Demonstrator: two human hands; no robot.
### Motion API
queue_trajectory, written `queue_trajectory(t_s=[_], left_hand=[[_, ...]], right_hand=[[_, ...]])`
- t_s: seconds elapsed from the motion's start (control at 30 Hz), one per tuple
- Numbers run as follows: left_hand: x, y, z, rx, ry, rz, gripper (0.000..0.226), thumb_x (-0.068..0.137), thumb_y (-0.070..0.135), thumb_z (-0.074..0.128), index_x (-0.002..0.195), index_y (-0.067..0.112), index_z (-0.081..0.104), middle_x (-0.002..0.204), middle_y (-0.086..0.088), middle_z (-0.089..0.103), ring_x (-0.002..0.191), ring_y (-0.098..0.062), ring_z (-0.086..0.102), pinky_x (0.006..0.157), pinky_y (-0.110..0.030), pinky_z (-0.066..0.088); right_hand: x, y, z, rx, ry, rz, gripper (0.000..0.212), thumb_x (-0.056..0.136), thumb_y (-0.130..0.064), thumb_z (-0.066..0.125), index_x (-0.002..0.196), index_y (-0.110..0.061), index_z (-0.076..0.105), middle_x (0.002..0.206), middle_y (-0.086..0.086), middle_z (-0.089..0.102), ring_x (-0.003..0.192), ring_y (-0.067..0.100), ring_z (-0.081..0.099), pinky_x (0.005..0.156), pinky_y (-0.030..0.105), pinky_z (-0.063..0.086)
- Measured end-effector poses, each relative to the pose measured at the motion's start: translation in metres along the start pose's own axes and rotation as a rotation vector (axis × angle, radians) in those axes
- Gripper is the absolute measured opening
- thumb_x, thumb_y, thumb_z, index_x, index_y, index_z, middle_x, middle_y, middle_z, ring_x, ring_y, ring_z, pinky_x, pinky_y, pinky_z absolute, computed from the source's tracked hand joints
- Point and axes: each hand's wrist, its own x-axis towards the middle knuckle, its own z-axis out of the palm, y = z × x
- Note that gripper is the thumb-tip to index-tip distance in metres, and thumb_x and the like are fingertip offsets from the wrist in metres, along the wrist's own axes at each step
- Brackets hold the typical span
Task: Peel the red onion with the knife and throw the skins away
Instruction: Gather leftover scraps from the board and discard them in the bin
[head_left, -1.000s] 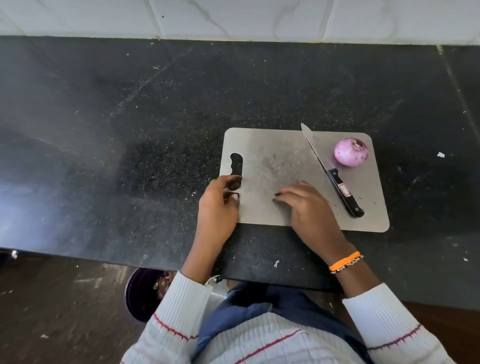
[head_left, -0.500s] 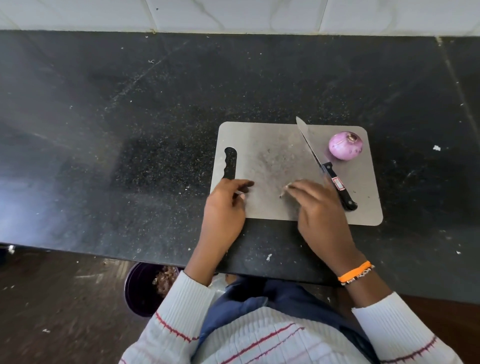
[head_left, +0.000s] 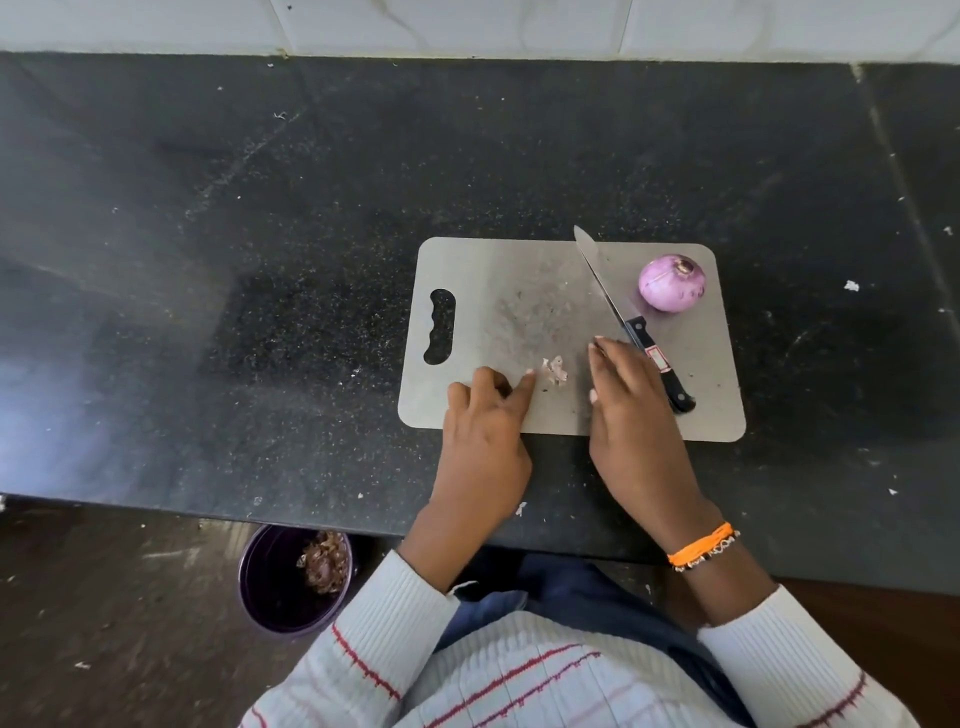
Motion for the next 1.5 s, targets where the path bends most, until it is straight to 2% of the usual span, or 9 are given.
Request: queue_trajectory(t_s=[0.17,0.27,0.5,0.67,0.77,0.97,1.2,1.3,1.5], left_hand=[[0.005,-0.011,-0.005,-0.090,0.136,-0.092,0.046,0.087,-0.003,0.038,0.124,0.015,0.059,0.113,-0.010,0.051,0.089,-0.021,0.032,0.085,-0.031,0.035],[0.006,-0.008,-0.007,-0.142,0.158,-0.106,0.044,0.088,-0.003,0.042,0.125,0.017,0.057,0.111,-0.008,0.051,0.091,-0.021,0.034,0.083,-0.028,0.033],[0.009,-0.008,-0.008,-0.180,0.179,-0.119,0.049,0.087,-0.004,0.043,0.130,0.018,0.050,0.109,-0.007,0.052,0.090,-0.021,0.038,0.078,-0.024,0.029],[0.011,-0.008,-0.010,-0.193,0.174,-0.116,0.050,0.087,-0.006,0.043,0.130,0.018,0.050,0.106,-0.006,0.052,0.089,-0.019,0.038,0.076,-0.019,0.026],[0.012,-0.010,-0.010,-0.187,0.177,-0.128,0.049,0.087,-0.005,0.043,0.131,0.016,0.047,0.108,-0.008,0.053,0.091,-0.024,0.041,0.077,-0.021,0.025],[0.014,-0.013,-0.012,-0.200,0.196,-0.150,0.050,0.086,-0.005,0.043,0.133,0.013,0.044,0.111,-0.010,0.053,0.092,-0.027,0.043,0.076,-0.021,0.023],[0.016,-0.014,-0.013,-0.217,0.229,-0.140,0.051,0.085,-0.006,0.045,0.133,0.010,0.043,0.109,-0.010,0.055,0.087,-0.019,0.041,0.075,-0.017,0.019],[0.017,-0.016,-0.013,-0.220,0.238,-0.128,0.050,0.085,-0.006,0.045,0.132,0.009,0.043,0.108,-0.010,0.055,0.087,-0.017,0.040,0.076,-0.016,0.019],[0.017,-0.017,-0.012,-0.233,0.221,-0.128,0.051,0.086,-0.004,0.045,0.135,0.010,0.040,0.112,-0.009,0.055,0.088,-0.015,0.039,0.076,-0.014,0.020]], right_hand=[[0.014,-0.012,0.008,-0.064,-0.069,-0.146,0.061,0.070,0.015,0.057,0.129,-0.001,0.050,0.130,0.017,0.051,0.120,0.034,0.048,0.084,0.038,0.051],[0.012,-0.018,0.011,-0.141,-0.039,-0.191,0.053,0.063,0.012,0.057,0.114,0.002,0.061,0.118,0.021,0.060,0.105,0.036,0.060,0.064,0.037,0.056],[0.013,-0.020,0.003,-0.280,-0.102,-0.275,0.028,0.052,0.007,0.082,0.072,-0.004,0.066,0.081,0.009,0.063,0.071,0.023,0.060,0.039,0.022,0.039],[0.024,-0.021,-0.006,-0.257,-0.138,-0.273,0.030,0.046,0.016,0.076,0.060,-0.003,0.058,0.067,0.012,0.056,0.056,0.026,0.055,0.044,0.020,0.026],[0.032,-0.018,-0.003,-0.196,-0.163,-0.243,0.021,0.060,0.016,0.067,0.068,-0.002,0.060,0.070,0.013,0.057,0.059,0.029,0.056,0.045,0.025,0.031],[0.054,-0.007,-0.010,0.347,-0.140,0.129,0.015,0.079,0.003,0.065,0.080,-0.010,0.072,0.081,0.000,0.068,0.073,0.010,0.060,0.064,0.014,0.043],[0.035,-0.022,0.001,-0.060,-0.131,-0.108,0.016,0.075,0.013,0.056,0.081,0.001,0.065,0.086,0.013,0.060,0.077,0.030,0.057,0.060,0.040,0.050],[0.026,-0.029,0.003,-0.157,-0.165,-0.213,0.023,0.063,0.019,0.064,0.079,0.002,0.063,0.085,0.016,0.058,0.079,0.032,0.057,0.051,0.034,0.046],[0.029,-0.037,-0.002,-0.232,-0.140,-0.257,0.033,0.047,0.017,0.076,0.065,-0.003,0.058,0.067,0.012,0.055,0.055,0.023,0.051,0.043,0.020,0.025]])
